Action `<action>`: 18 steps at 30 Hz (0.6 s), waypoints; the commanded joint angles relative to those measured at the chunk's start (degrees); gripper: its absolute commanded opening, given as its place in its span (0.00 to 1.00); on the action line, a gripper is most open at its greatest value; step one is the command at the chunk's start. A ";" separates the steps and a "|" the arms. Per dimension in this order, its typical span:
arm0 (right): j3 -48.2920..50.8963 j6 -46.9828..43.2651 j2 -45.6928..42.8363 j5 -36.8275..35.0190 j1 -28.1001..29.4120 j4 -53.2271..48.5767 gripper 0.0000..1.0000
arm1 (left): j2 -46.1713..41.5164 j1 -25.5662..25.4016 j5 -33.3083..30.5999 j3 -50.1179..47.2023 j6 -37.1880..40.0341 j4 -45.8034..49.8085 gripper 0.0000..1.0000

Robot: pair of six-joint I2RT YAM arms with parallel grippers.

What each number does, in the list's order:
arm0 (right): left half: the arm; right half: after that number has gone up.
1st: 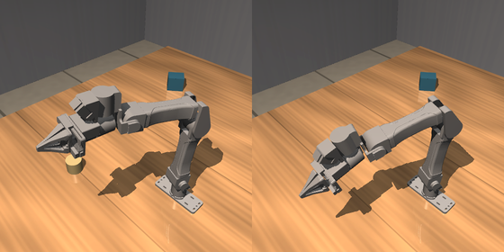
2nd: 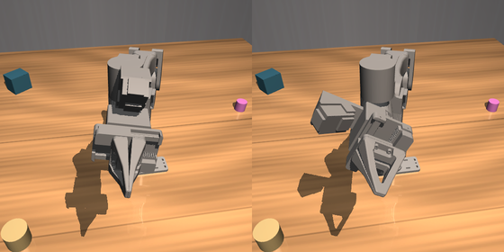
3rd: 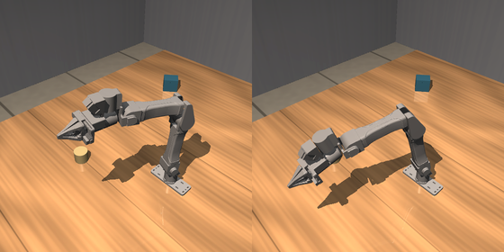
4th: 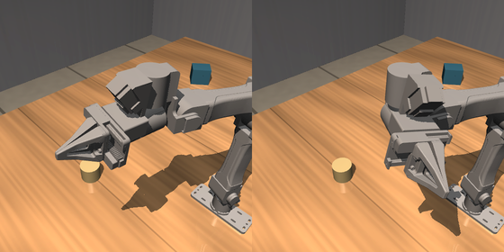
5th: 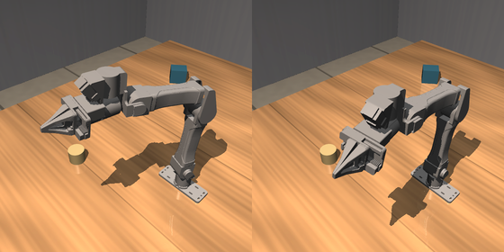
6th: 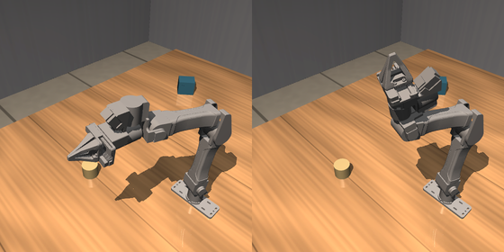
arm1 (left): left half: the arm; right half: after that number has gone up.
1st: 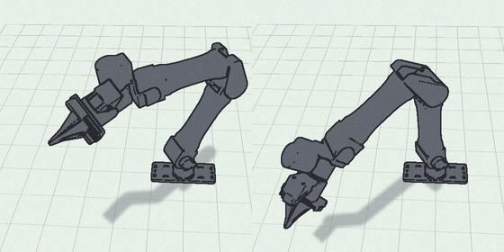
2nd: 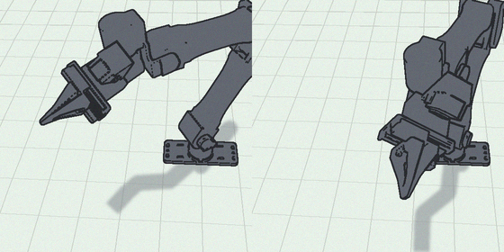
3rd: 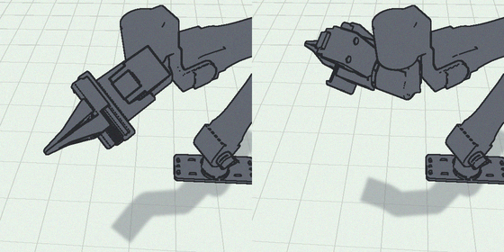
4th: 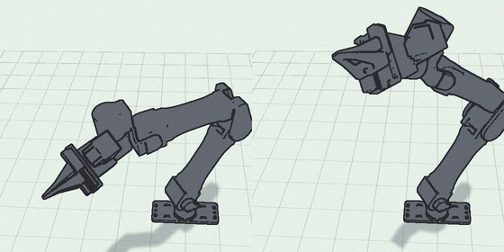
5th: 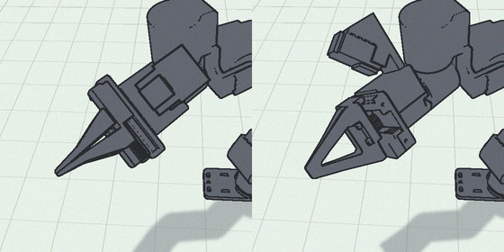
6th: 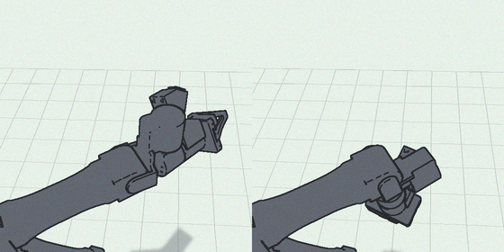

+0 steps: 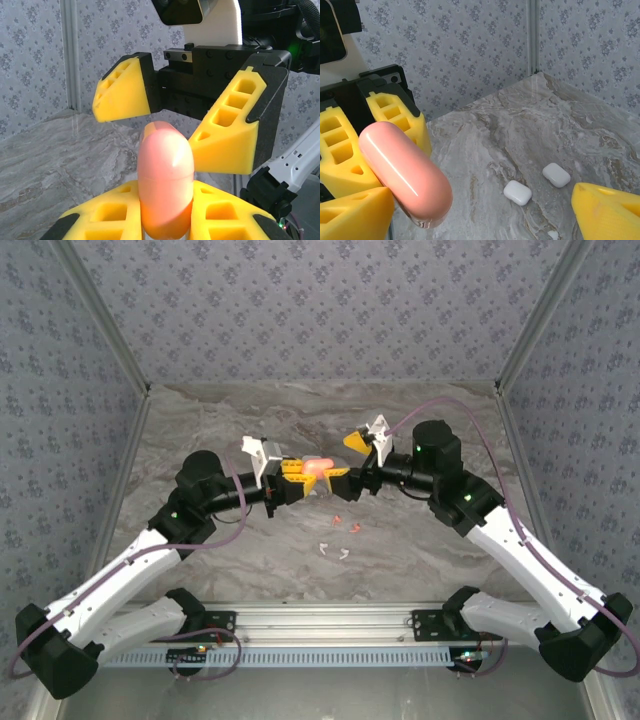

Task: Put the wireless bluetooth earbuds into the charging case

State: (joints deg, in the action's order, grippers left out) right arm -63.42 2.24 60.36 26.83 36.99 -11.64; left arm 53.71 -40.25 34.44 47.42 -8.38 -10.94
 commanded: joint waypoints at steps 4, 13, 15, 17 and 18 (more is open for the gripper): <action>-4.17 1.96 1.50 -1.26 -1.73 -1.64 0.90 | -1.22 -1.01 1.12 1.65 1.70 -0.81 0.00; -6.37 2.59 2.01 1.07 -3.76 -2.16 0.89 | -1.06 -1.23 0.36 1.75 2.34 0.18 0.00; -6.22 2.59 1.30 1.55 -3.93 -2.16 0.89 | -1.10 -1.23 -0.28 1.71 2.62 0.63 0.00; -5.52 2.83 -0.34 1.51 -4.13 -1.98 0.89 | -1.34 -1.20 -1.14 1.38 2.97 1.25 0.00; -5.40 3.01 -1.20 1.16 -4.34 -1.98 0.89 | -1.52 -1.17 -1.58 1.08 3.08 1.38 0.00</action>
State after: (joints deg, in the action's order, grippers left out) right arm -67.48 3.86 61.93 27.07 33.21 -13.41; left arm 53.67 -41.06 33.52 47.42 -6.72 -9.93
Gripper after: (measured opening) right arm 0.893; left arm 0.187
